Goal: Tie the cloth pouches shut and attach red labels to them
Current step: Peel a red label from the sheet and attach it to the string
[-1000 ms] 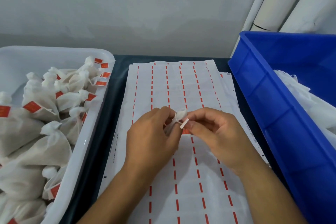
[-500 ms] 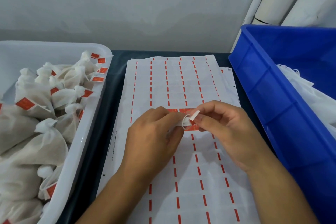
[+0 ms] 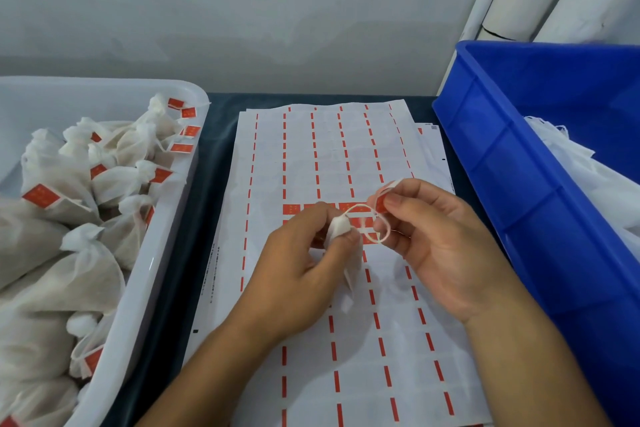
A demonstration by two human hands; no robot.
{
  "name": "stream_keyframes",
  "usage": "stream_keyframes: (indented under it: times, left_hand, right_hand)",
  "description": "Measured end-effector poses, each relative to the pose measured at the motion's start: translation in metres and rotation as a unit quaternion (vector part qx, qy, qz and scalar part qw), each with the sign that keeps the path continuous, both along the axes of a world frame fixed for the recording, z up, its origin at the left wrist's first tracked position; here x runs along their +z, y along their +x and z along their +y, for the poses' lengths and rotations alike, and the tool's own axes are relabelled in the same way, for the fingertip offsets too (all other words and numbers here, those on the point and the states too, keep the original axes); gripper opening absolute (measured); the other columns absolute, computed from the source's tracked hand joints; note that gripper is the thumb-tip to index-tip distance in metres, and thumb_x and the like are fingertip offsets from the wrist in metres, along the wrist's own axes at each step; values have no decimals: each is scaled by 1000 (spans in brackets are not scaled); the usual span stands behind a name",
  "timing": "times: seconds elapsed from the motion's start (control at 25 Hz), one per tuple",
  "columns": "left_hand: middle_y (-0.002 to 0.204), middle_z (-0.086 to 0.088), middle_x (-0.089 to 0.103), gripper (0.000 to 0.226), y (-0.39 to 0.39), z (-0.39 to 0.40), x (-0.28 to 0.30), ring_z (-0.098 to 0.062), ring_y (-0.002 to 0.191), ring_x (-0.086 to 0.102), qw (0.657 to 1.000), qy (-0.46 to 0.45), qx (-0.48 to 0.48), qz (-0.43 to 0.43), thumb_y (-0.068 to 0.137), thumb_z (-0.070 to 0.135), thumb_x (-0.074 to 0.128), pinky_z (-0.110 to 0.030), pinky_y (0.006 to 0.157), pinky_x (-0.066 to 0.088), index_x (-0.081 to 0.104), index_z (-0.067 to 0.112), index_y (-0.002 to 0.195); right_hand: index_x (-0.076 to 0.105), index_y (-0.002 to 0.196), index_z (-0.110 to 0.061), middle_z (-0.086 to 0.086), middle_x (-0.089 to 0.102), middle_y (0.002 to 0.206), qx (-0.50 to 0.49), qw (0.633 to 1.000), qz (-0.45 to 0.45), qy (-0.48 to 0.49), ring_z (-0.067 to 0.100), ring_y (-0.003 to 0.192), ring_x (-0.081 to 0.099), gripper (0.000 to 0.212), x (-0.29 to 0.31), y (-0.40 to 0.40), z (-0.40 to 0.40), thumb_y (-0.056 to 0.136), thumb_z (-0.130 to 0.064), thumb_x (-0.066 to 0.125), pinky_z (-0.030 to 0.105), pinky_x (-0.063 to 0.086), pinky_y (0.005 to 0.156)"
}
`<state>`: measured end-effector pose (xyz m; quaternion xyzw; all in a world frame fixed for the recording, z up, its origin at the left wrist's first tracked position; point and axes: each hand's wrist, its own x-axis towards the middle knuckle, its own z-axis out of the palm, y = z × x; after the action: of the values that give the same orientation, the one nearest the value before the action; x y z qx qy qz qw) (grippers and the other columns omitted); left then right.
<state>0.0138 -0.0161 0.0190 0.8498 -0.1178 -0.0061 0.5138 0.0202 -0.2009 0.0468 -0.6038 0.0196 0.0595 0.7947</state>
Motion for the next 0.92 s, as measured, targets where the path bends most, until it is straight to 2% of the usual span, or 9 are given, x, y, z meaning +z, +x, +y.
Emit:
stream_keyframes:
  times: [0.08, 0.2, 0.28, 0.36, 0.44, 0.56, 0.76, 0.84, 0.92]
  left_hand:
    - [104, 33, 61, 22, 0, -1, 1, 9, 106, 56, 1000, -23, -6, 19, 91, 65, 43, 3, 76, 41, 56, 50, 100]
    - [106, 36, 61, 24, 0, -1, 2, 15, 106, 54, 998, -58, -3, 38, 92, 61, 44, 6, 70, 39, 59, 45, 101]
    - [110, 38, 62, 23, 0, -1, 3, 16, 107, 57, 993, -99, 4, 57, 91, 59, 46, 5, 67, 41, 59, 47, 105]
    - [113, 36, 65, 13, 1, -2, 3, 14, 105, 62, 985, -154, 11, 81, 95, 52, 52, 0, 65, 46, 59, 51, 106]
    - [112, 33, 67, 10, 1, -1, 4, 11, 103, 66, 980, -179, 25, 88, 98, 46, 55, -4, 65, 50, 59, 52, 104]
    - [111, 31, 69, 9, 3, 1, 3, 9, 102, 67, 978, -181, 47, 87, 100, 46, 54, -5, 64, 51, 63, 48, 103]
    - [109, 45, 62, 25, 4, 1, 1, 23, 100, 59, 978, -170, 77, 92, 93, 52, 55, 0, 59, 45, 65, 43, 113]
    - [107, 47, 61, 20, 5, 1, 0, 25, 97, 59, 977, -170, 85, 99, 96, 48, 57, -1, 57, 45, 65, 44, 114]
    - [108, 45, 63, 18, 6, 1, -1, 22, 98, 60, 976, -174, 83, 104, 98, 44, 59, -2, 59, 47, 66, 45, 114]
  right_hand:
    - [80, 90, -27, 5, 78, 100, -16, 1000, 11, -5, 15, 81, 74, 9, -1, 1, -1, 88, -25, 72, 23, 58, 69]
    - [80, 88, -31, 2, 79, 100, -68, 997, 26, -31, 15, 78, 75, 21, -3, 5, -8, 98, -20, 64, 22, 58, 66]
    - [77, 94, -31, -8, 79, 97, -96, 987, 27, -124, 13, 78, 76, 13, -5, 7, -14, 98, -26, 66, 22, 58, 64]
    - [71, 98, -37, -20, 76, 90, -98, 950, 24, -296, 4, 77, 74, 4, -12, 10, -23, 97, -34, 69, 18, 58, 60]
    - [65, 99, -40, -20, 74, 85, -77, 909, 43, -407, 2, 75, 73, 5, -19, 13, -28, 96, -38, 69, 15, 57, 58]
    - [64, 94, -38, -23, 69, 93, -63, 870, 60, -486, 6, 79, 71, 4, -26, 15, -32, 97, -39, 66, 18, 56, 66]
    - [63, 98, -38, -17, 67, 100, -66, 834, 64, -545, 3, 78, 61, 4, -25, 14, -45, 99, -41, 63, 14, 42, 60]
    - [62, 101, -36, -10, 69, 110, -67, 816, 86, -567, 6, 79, 60, 5, -20, 14, -52, 100, -40, 62, 18, 47, 67]
    - [60, 110, -35, -5, 68, 120, -47, 784, 117, -608, 9, 86, 58, 13, -15, 11, -53, 100, -43, 60, 29, 52, 79]
